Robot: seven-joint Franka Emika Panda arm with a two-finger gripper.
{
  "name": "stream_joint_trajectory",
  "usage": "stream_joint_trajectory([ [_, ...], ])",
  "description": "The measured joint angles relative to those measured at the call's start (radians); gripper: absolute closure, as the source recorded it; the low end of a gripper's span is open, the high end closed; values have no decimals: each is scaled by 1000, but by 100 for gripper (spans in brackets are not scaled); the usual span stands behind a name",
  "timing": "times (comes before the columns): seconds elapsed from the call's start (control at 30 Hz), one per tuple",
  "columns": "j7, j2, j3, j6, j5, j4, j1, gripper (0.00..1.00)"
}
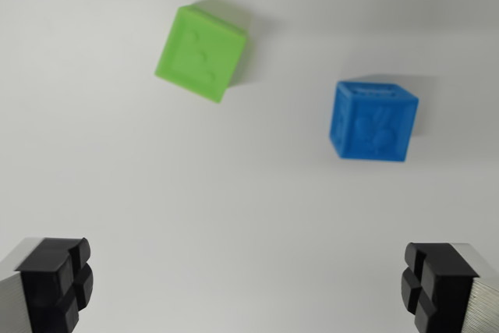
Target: Stack cube
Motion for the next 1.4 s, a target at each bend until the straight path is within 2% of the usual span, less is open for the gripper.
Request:
stream_joint_trajectory([
  [0.47,84,56,0,95,2,-28,13,0],
  [0.83,171,120,0,191,4,-44,25,0],
  [1.4,333,261,0,359,5,-48,48,0],
])
